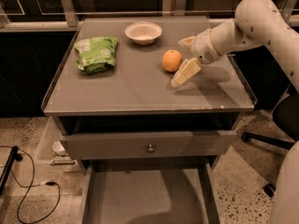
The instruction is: Place orange into middle drawer
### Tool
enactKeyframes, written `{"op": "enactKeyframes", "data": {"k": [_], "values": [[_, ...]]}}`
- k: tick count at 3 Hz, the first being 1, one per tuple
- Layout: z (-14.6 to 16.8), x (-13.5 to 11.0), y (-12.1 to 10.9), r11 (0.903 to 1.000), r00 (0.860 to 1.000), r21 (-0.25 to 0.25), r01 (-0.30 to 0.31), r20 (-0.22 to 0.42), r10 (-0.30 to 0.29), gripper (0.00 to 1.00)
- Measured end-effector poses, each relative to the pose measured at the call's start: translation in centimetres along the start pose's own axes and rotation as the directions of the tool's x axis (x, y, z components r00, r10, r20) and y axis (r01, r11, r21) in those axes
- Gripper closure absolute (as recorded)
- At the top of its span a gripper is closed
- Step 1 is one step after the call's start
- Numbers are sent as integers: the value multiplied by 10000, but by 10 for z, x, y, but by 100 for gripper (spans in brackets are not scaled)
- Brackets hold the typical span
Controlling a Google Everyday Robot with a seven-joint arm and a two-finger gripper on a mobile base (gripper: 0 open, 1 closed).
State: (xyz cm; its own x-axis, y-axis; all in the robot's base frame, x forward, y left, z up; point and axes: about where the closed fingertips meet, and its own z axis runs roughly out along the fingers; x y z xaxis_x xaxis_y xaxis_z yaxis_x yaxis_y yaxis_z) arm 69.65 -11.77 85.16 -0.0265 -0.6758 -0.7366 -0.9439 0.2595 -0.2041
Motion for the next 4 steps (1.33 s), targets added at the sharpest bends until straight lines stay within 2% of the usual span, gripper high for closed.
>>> {"op": "enactKeyframes", "data": {"k": [1, 4], "values": [[0, 0, 0, 10000, 10000, -1, 0, 0, 0, 19], [0, 0, 0, 10000, 10000, -2, 0, 0, 0, 89]]}}
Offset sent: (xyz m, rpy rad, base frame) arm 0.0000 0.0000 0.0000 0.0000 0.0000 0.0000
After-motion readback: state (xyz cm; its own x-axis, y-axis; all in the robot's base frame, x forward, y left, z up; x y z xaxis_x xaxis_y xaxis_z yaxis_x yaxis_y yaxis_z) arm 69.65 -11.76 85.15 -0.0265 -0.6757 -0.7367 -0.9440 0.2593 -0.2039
